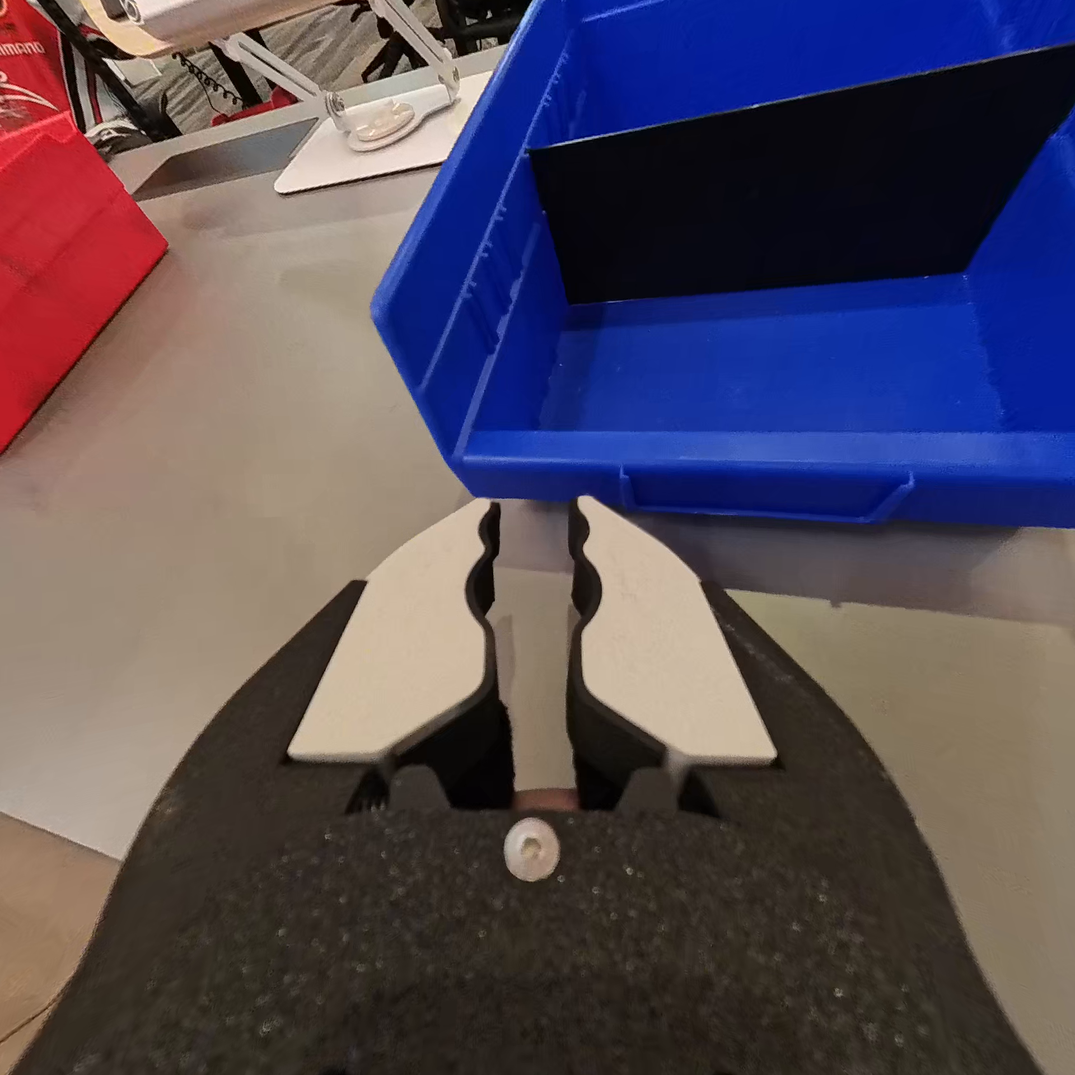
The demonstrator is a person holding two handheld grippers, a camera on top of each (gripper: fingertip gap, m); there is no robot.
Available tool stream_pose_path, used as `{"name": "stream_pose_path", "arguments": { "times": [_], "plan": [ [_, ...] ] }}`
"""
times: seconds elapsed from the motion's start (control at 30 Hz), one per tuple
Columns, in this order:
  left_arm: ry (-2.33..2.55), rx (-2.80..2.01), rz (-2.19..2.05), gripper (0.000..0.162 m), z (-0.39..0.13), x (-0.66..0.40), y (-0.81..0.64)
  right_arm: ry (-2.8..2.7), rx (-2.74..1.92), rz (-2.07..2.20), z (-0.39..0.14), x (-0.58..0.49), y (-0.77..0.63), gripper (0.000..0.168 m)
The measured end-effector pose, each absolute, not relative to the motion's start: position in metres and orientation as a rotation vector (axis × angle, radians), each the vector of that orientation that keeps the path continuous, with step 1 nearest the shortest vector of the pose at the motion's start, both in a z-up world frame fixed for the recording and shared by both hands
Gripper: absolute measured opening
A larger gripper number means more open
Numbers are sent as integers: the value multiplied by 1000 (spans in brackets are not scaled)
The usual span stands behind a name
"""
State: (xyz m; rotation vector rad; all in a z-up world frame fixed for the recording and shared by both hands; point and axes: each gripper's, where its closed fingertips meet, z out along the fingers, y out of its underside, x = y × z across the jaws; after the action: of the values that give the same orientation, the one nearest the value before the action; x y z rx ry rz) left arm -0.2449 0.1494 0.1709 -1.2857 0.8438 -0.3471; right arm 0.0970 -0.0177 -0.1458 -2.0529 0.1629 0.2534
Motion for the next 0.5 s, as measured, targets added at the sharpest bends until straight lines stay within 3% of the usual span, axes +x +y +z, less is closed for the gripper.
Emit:
{"name": "stream_pose_path", "arguments": {
  "times": [0.1,0.27,0.5],
  "plan": [
    [832,-1395,-510,11,118,-186,126,156,-2053,257,-146,94,-19,22],
    [1133,-1626,-443,11,-23,-119,97,158,-2050,245,-145,97,-25,22],
    [1547,-1580,-326,12,-107,-96,41,203,-2042,286,-145,103,-33,22]
  ]
}}
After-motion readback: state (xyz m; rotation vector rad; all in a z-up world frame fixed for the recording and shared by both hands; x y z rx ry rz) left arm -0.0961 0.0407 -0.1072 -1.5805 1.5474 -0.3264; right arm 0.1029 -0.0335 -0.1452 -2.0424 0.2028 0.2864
